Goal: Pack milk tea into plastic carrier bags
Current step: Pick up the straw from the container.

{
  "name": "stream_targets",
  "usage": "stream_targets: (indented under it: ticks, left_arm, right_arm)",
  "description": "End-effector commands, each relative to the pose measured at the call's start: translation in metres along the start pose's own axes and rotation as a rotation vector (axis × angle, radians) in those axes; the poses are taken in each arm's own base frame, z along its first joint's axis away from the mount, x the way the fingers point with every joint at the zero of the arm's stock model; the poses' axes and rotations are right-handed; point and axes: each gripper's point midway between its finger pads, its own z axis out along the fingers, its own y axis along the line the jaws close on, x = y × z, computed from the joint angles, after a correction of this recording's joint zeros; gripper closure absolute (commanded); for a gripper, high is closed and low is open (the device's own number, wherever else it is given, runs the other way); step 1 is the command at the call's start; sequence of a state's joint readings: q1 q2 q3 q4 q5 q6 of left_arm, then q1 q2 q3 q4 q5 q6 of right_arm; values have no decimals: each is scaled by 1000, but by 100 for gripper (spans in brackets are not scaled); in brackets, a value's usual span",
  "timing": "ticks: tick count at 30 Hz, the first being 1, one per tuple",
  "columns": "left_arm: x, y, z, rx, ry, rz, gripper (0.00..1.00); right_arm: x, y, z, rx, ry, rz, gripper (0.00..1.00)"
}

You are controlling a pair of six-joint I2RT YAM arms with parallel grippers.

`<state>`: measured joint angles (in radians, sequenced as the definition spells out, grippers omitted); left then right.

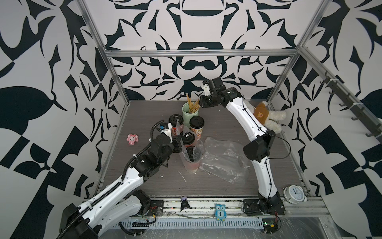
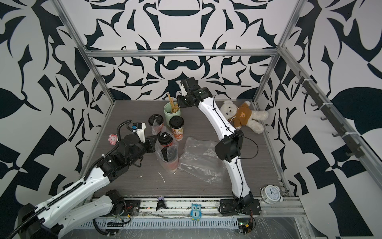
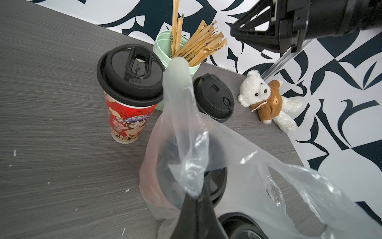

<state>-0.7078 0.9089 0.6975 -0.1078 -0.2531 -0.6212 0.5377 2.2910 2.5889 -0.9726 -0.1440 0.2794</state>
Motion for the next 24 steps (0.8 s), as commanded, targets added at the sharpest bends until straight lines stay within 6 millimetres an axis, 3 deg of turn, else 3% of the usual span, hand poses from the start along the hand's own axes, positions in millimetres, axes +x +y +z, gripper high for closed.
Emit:
stream_targets:
  ticks: [1, 5, 8, 24]
  left_arm:
    - [-7, -4, -4, 25, -26, -11, 100]
    - [-7, -4, -5, 23, -29, -5, 100]
    - [-7, -3, -5, 22, -26, -3, 100]
    - [-6, 0, -6, 11, -35, -5, 100]
  right_arm:
    - [-13, 21, -28, -38, -46, -45, 57]
    - [-13, 28, -22, -59, -57, -54, 40]
    - [-15, 30, -16, -62, -63, -59, 34]
    - [-23, 31, 32, -102, -110, -39, 42]
